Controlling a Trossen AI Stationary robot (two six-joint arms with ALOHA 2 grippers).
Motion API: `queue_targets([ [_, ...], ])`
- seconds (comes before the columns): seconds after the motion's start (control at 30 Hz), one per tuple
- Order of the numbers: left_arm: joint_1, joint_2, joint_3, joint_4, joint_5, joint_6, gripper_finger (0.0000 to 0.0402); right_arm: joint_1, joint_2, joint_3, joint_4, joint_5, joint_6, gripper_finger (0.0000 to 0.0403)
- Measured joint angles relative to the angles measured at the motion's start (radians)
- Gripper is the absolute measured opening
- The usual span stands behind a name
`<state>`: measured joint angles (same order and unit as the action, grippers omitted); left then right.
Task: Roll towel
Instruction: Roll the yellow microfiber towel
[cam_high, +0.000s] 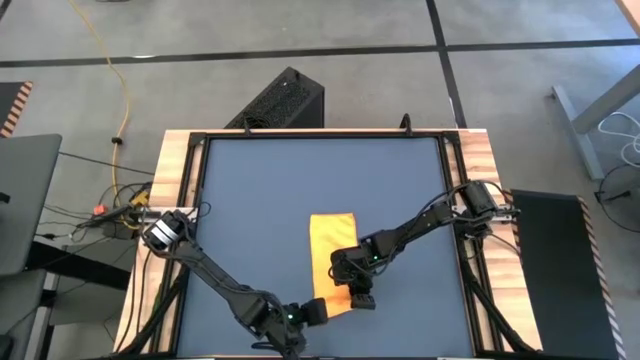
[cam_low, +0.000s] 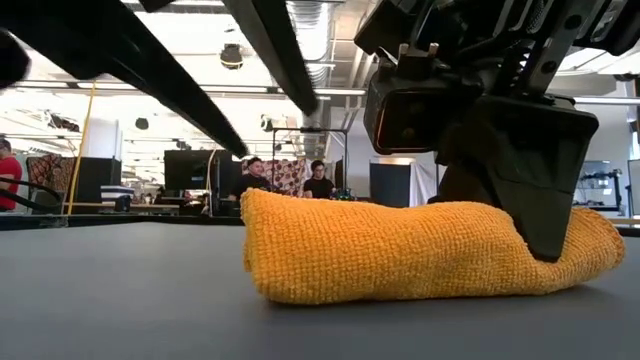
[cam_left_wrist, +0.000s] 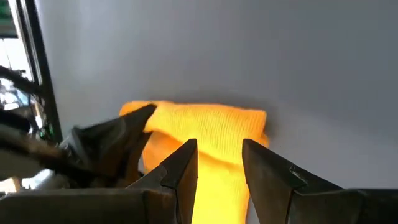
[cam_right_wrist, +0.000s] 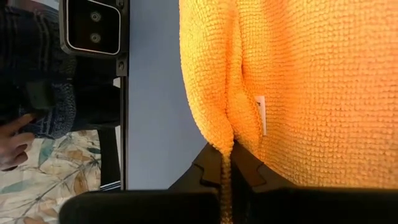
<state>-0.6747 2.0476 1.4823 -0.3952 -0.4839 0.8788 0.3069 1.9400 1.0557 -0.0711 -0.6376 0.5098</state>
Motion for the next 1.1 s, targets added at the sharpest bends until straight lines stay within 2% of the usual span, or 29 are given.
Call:
queue_targets([
  [0.2, 0.002, 0.000, -0.071, 0.132, 0.017, 0.094, 0.0116, -0.008, 0.000, 0.000, 0.000, 0.000, 0.006, 0.0025],
  [0.53, 0.027, 0.000, -0.083, 0.062, 0.030, 0.098, 0.0116, -0.009, -0.001, 0.001, 0.001, 0.000, 0.006, 0.0025],
  [0.73, 0.028, 0.000, -0.117, 0.080, 0.095, 0.139, 0.0116, -0.009, -0.002, 0.001, 0.002, 0.000, 0.012, 0.0025],
  [0.97, 0.031, 0.009, -0.129, 0.143, 0.084, 0.078, 0.0114, -0.009, -0.002, 0.001, 0.003, 0.005, 0.014, 0.0025],
  [1.1, 0.032, 0.037, -0.129, 0.169, 0.074, 0.066, 0.0097, -0.013, -0.002, 0.001, 0.001, 0.007, 0.014, 0.0025],
])
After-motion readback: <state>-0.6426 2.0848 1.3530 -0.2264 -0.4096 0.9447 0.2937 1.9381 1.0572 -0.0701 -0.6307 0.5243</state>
